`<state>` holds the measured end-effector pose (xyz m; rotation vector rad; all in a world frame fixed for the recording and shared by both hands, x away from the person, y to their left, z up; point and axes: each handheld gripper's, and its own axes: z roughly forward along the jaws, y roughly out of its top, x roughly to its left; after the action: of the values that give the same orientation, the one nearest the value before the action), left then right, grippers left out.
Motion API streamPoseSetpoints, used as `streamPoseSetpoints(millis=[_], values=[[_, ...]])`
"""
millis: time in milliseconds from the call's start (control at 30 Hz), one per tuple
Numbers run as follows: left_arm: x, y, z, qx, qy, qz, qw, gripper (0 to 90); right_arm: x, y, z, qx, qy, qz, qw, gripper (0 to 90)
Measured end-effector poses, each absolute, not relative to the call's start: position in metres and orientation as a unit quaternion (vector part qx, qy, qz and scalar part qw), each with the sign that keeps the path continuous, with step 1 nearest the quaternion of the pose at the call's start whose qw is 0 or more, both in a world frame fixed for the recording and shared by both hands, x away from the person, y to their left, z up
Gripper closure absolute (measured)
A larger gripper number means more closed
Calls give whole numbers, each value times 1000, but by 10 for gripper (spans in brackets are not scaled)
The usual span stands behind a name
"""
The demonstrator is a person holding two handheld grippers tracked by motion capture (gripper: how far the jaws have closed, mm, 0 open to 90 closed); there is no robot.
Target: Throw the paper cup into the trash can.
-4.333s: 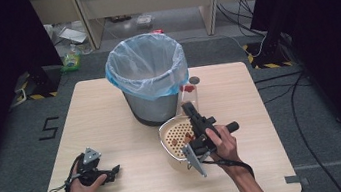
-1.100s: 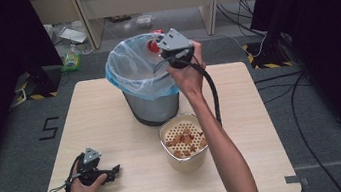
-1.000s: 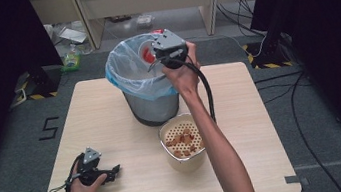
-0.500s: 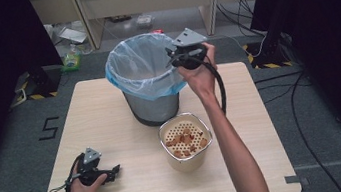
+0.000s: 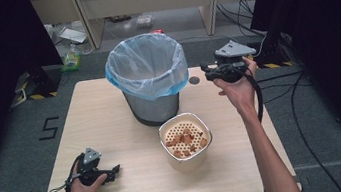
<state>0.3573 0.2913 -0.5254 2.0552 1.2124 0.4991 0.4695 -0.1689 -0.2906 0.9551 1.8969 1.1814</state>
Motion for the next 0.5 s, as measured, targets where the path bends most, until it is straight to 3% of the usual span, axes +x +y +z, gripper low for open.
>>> streamPoseSetpoints(millis=[500], values=[[357, 291, -525, 791, 467, 192, 345, 0, 436, -210, -338, 391, 733, 441, 339, 393]])
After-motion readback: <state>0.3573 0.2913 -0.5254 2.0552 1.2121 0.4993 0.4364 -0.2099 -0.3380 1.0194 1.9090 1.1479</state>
